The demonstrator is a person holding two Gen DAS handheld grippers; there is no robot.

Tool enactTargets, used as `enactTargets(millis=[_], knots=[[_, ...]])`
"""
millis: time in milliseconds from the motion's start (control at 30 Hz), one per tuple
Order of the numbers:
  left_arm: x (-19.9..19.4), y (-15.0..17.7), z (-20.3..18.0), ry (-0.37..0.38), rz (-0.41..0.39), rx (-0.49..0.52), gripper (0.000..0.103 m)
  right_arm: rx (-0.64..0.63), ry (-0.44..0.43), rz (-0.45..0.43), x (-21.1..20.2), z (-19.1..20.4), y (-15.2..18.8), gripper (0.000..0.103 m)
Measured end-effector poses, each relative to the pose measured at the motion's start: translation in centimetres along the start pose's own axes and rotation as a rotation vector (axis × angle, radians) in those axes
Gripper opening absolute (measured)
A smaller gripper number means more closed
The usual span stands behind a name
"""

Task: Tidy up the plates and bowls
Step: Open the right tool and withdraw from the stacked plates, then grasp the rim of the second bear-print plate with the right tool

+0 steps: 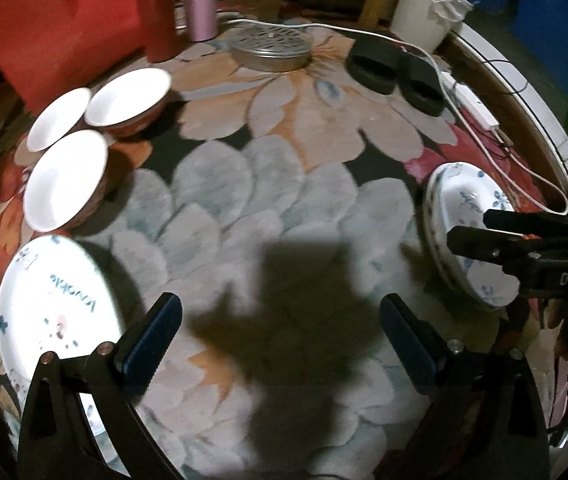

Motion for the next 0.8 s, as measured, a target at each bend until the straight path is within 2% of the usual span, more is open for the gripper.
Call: enactTargets(millis=[800], knots=[[-2.8, 2.8, 10.2, -0.123, -0.010, -0.154, 0.100, -0.125, -0.056, 0.047, 2.7, 8.5, 0.5, 0.091]])
Point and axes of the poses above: each gripper's, at about its wrist camera, not at the fingertips, and x roughly the way its jaws point, z to its left, y to its underside, the point moved 4 cm from there along x, roughly the way its jaws point, and after that the axes turned 7 degrees about -z, right-handed, at the moved point
